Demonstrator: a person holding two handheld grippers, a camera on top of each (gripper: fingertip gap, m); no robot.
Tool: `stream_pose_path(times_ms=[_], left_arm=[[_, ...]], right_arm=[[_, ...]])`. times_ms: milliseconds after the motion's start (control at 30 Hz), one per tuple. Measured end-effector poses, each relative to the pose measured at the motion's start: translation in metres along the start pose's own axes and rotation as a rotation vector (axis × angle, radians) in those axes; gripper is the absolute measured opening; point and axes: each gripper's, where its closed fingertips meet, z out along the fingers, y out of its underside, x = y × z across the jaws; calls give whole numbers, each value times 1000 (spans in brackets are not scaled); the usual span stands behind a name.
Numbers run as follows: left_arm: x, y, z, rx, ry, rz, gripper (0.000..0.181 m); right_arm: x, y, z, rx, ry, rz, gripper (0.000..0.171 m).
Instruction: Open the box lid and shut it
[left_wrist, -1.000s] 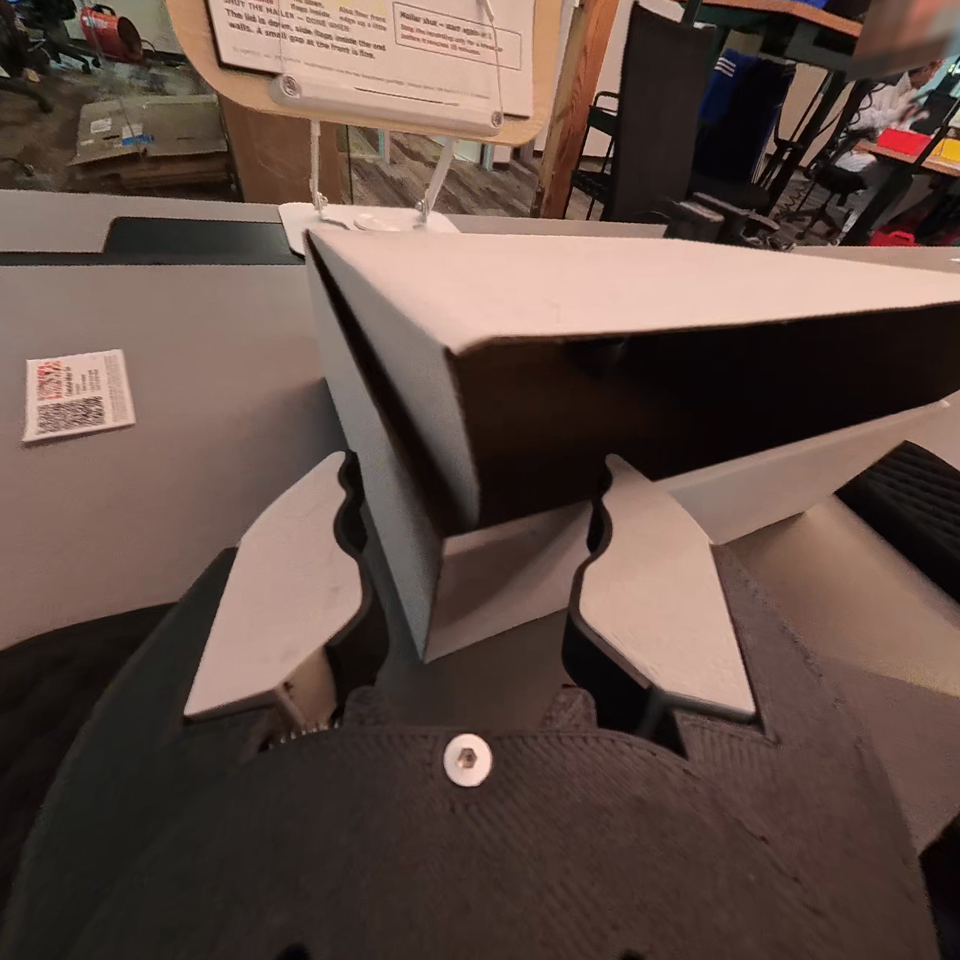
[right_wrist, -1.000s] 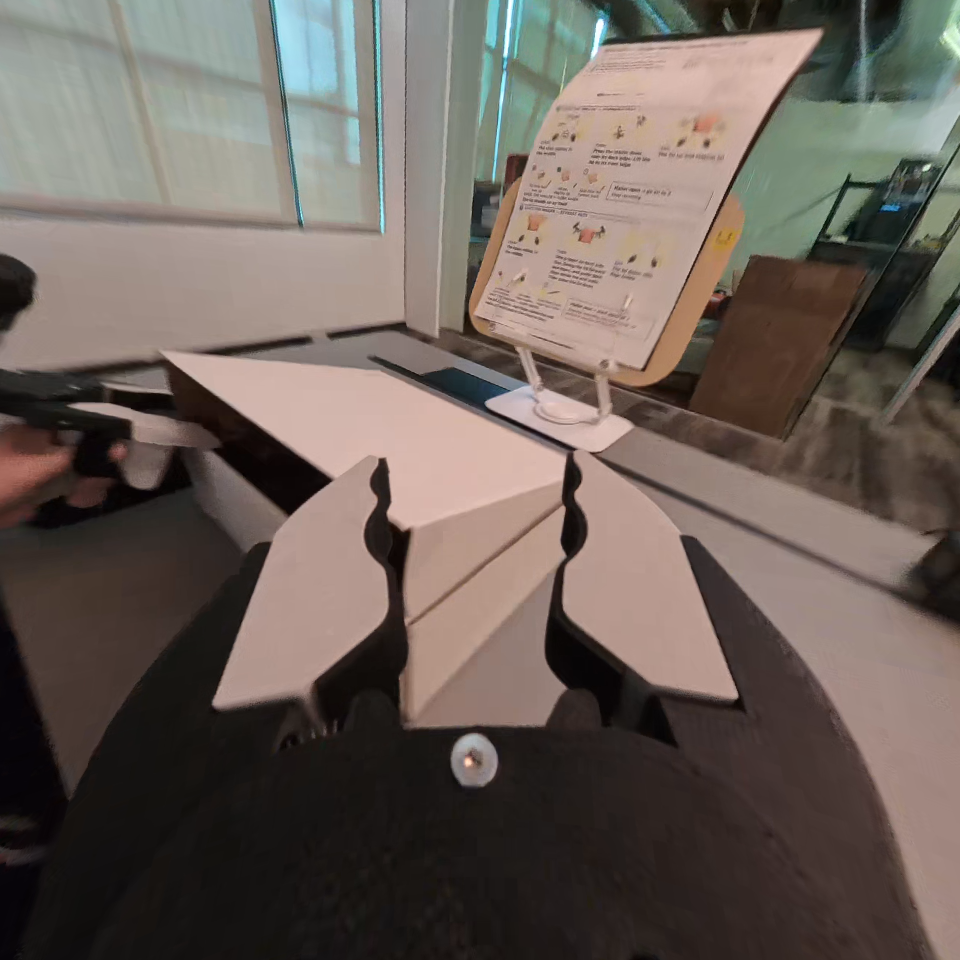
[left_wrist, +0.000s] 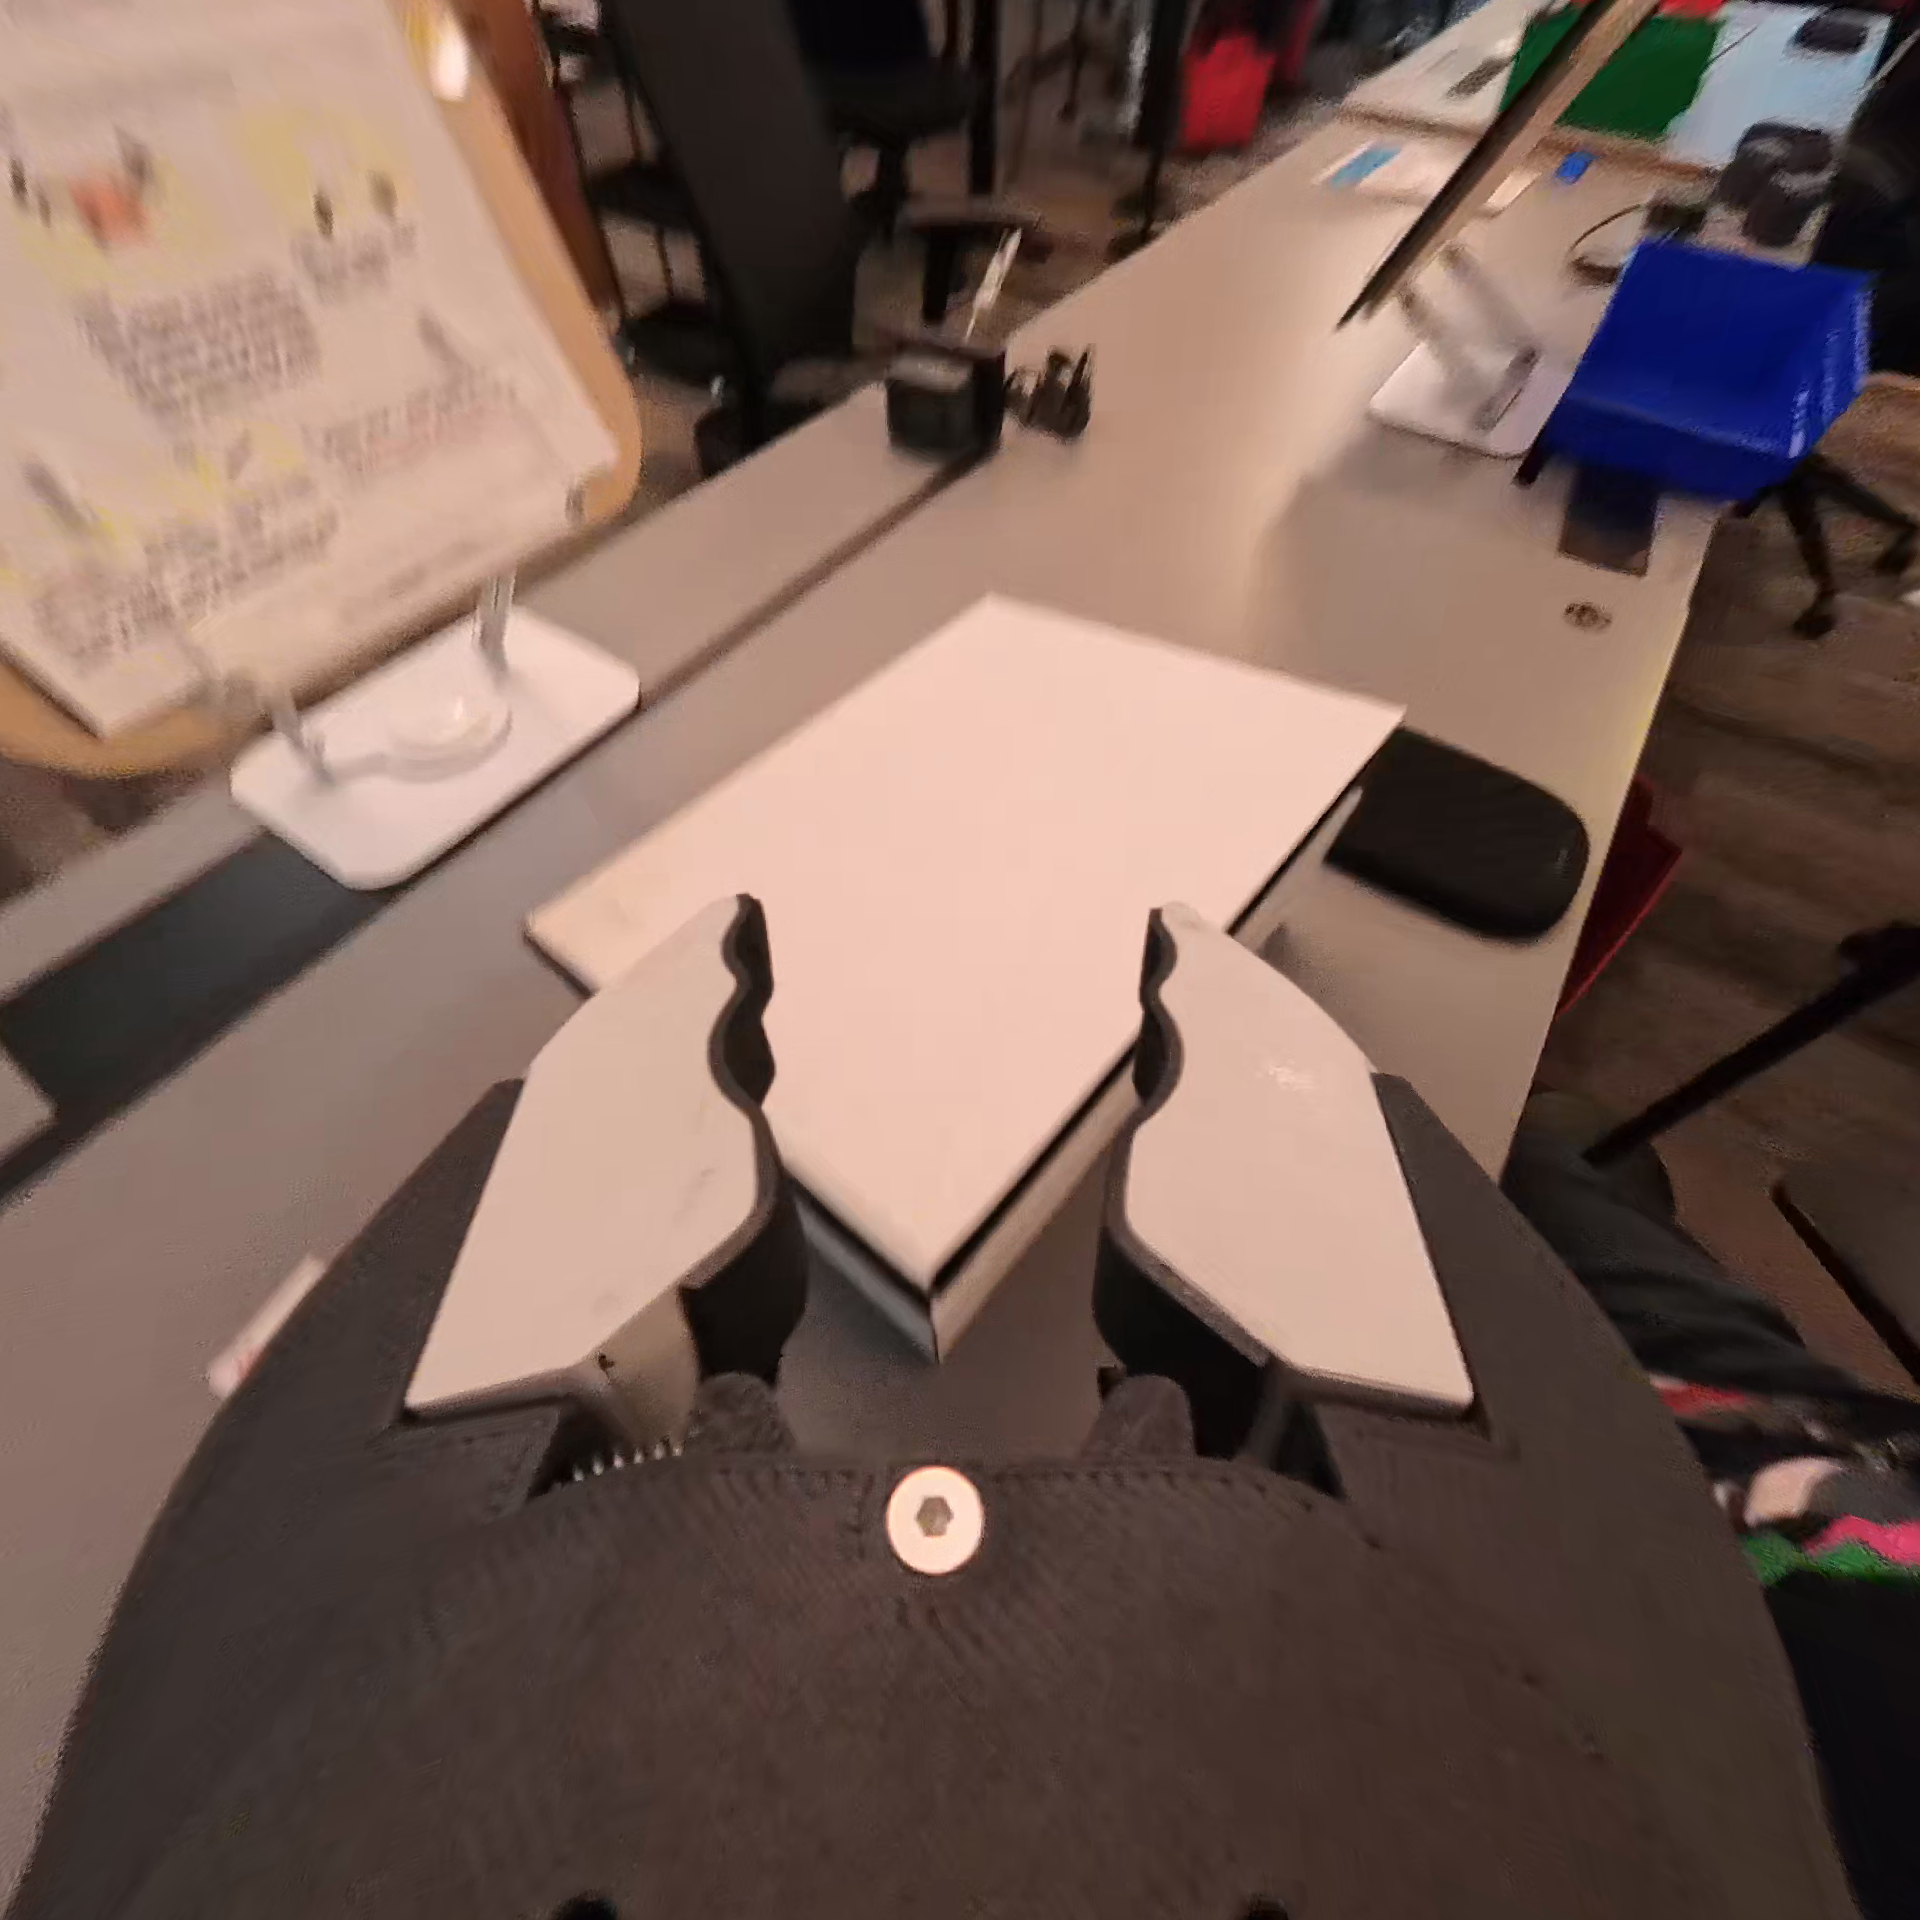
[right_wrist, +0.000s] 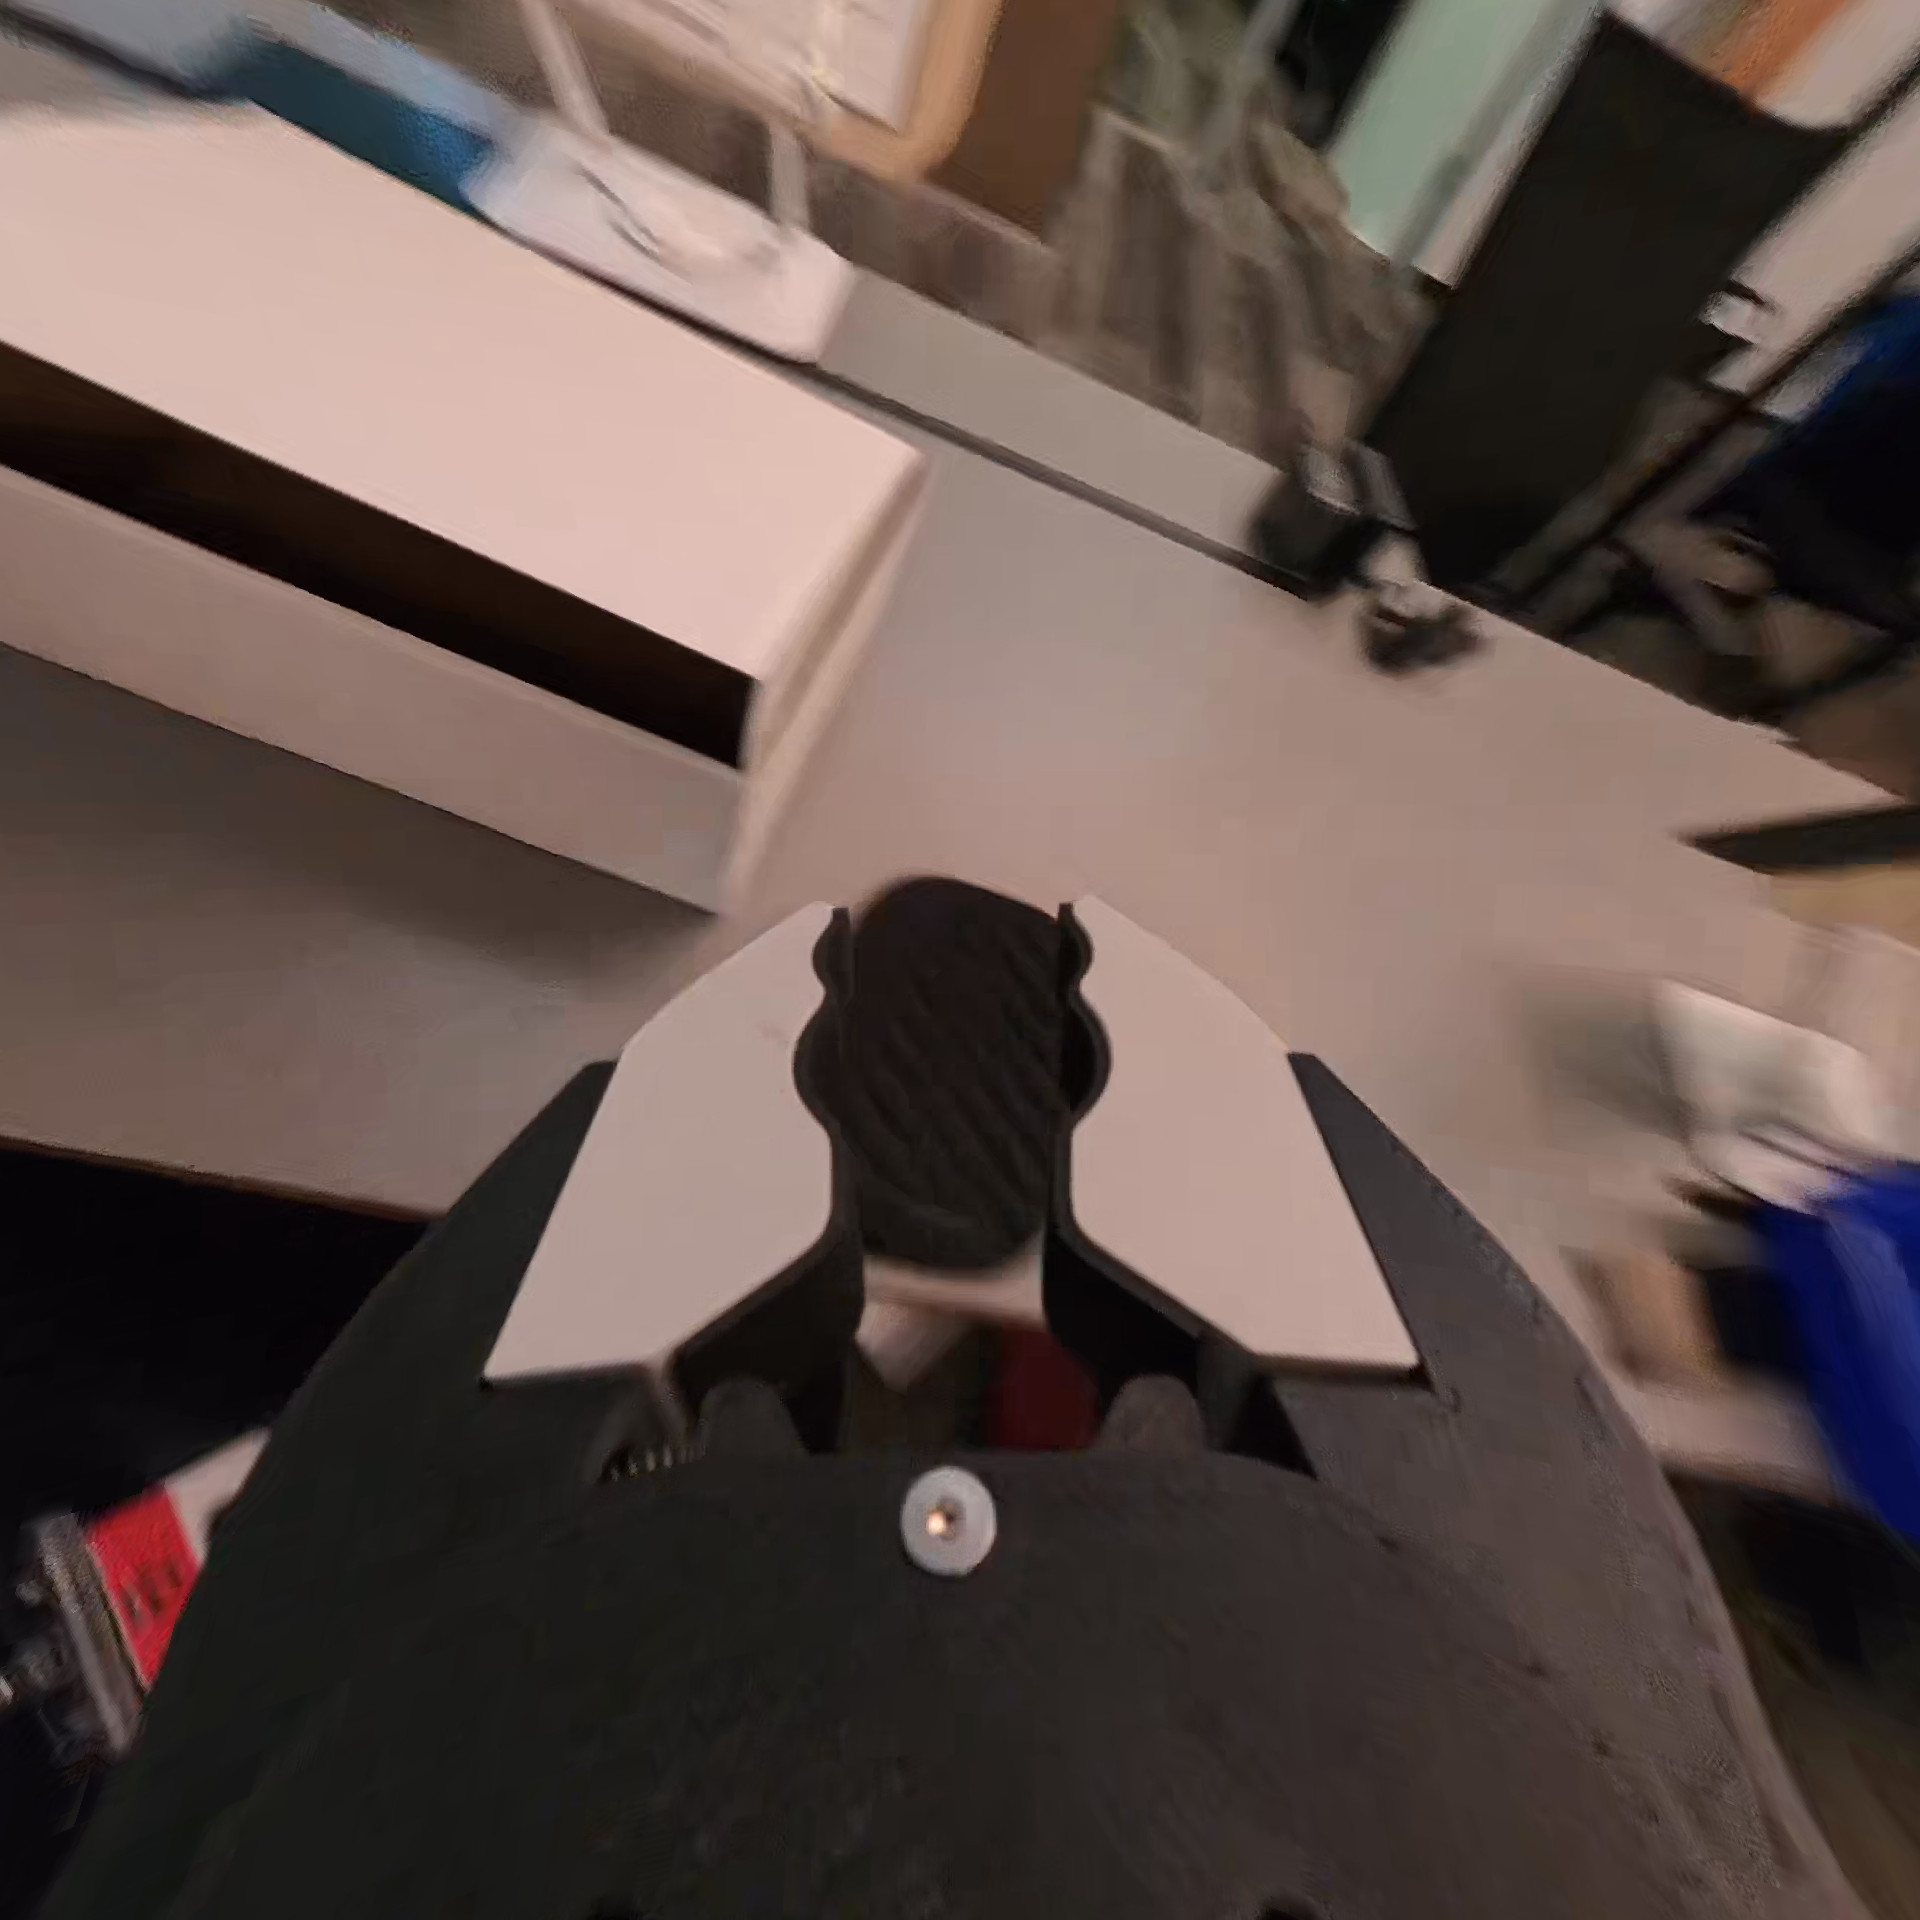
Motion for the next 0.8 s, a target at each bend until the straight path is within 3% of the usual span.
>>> stream_pose_path(times_ms=[33, 167, 267, 300, 367, 467, 533, 700, 800], left_arm=[[2, -17, 8, 21, 7, 29, 69], [19, -60, 42, 51, 52, 114, 75], [41, -71, 57, 54, 121, 137, 77], [45, -72, 60, 56, 131, 148, 78], [51, -70, 60, 58, 141, 173, 78], [51, -67, 60, 73, 160, 153, 77], [52, -64, 61, 61, 171, 142, 77], [43, -50, 52, 41, 115, 152, 80], [28, -34, 35, 27, 80, 124, 80]], right_arm=[[18, -4, -24, -81, 115, -54, 42], [88, -54, -126, -420, 501, -260, 43], [129, -83, -152, -563, 554, -259, 48], [144, -80, -162, -642, 593, -236, 54], [127, -60, -174, -768, 517, -124, 56], [125, -54, -187, -760, 534, -261, 59], [132, -33, -193, -825, 505, -148, 61], [113, -35, -179, -682, 379, -107, 62], [94, -40, -152, -545, 243, -68, 62]])
